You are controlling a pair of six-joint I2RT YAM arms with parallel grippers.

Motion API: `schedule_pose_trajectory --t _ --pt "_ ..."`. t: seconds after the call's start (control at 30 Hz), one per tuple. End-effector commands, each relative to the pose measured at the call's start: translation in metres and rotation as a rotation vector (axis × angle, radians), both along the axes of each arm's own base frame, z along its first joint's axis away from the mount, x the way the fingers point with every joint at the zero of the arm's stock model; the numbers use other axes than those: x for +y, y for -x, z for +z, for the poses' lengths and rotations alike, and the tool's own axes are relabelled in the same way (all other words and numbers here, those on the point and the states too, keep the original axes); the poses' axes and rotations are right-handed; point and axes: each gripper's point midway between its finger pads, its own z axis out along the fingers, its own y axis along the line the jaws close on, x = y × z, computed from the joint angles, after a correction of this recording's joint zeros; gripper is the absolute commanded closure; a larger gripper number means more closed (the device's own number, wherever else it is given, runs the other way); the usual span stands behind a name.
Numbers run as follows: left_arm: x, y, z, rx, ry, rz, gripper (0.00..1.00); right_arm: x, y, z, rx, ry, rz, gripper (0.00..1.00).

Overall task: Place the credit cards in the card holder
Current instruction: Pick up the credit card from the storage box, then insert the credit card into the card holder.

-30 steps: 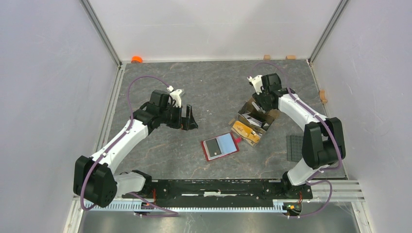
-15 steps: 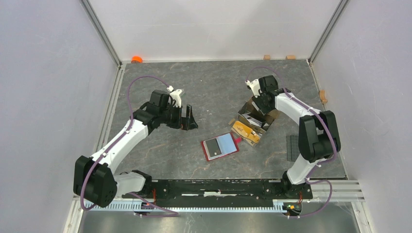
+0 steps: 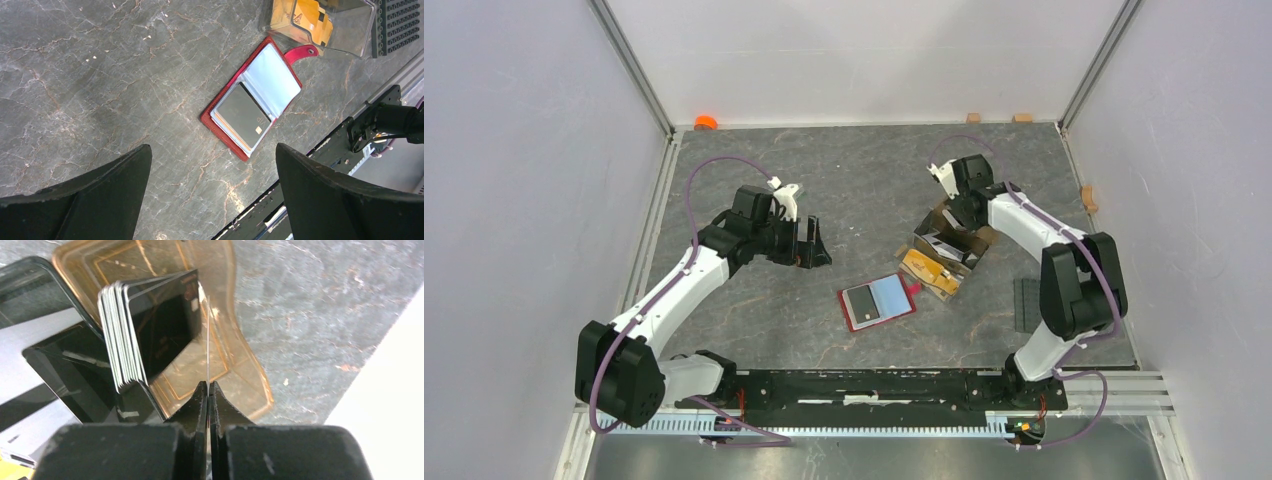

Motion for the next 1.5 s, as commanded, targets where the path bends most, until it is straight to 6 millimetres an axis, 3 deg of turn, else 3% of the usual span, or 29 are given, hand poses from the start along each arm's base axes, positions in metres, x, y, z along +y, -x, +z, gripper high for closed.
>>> schedule_pose_trajectory --t 0.0,0.2,0.3,0.43,0.53,0.7,0.83,1.0,1.23,1.47 --pt "-0.002 -0.003 0.013 -0.074 0.011 -0.031 0.0 -0.013 -0.003 0.049 -0.111 0.066 -0.063 1.0" --pt "-0.004 -0.001 0.018 -0.094 0.026 -0.047 0.0 0.003 0.005 0.096 -0.2 -0.006 -0.087 1.0" --pt "-0.01 0.004 0.025 -0.125 0.052 -0.087 0.02 0.034 0.014 0.13 -0.25 -0.115 -0.049 1.0" --pt "-0.024 0.018 0.041 -0.201 0.102 -0.177 0.03 0.097 0.042 0.162 -0.239 -0.362 0.128 1.0" --pt "-0.038 0.034 0.052 -0.266 0.136 -0.268 0.03 0.145 0.08 0.161 -0.126 -0.545 0.304 1.0" --pt "-0.062 0.068 0.062 -0.319 0.193 -0.435 0.02 0.199 0.154 0.147 0.064 -0.811 0.535 1.0" --pt "-0.073 0.085 0.07 -0.328 0.243 -0.508 0.02 0.215 0.204 0.135 0.235 -0.929 0.671 1.0" --pt "-0.085 0.104 0.071 -0.308 0.294 -0.59 0.01 0.227 0.244 0.122 0.405 -0.987 0.781 1.0" --pt "-0.094 0.122 0.064 -0.271 0.299 -0.664 0.03 0.244 0.269 0.119 0.501 -0.999 0.899 1.0" --pt "-0.1 0.142 0.053 -0.199 0.288 -0.752 0.44 0.251 0.276 0.117 0.545 -0.995 0.932 1.0"
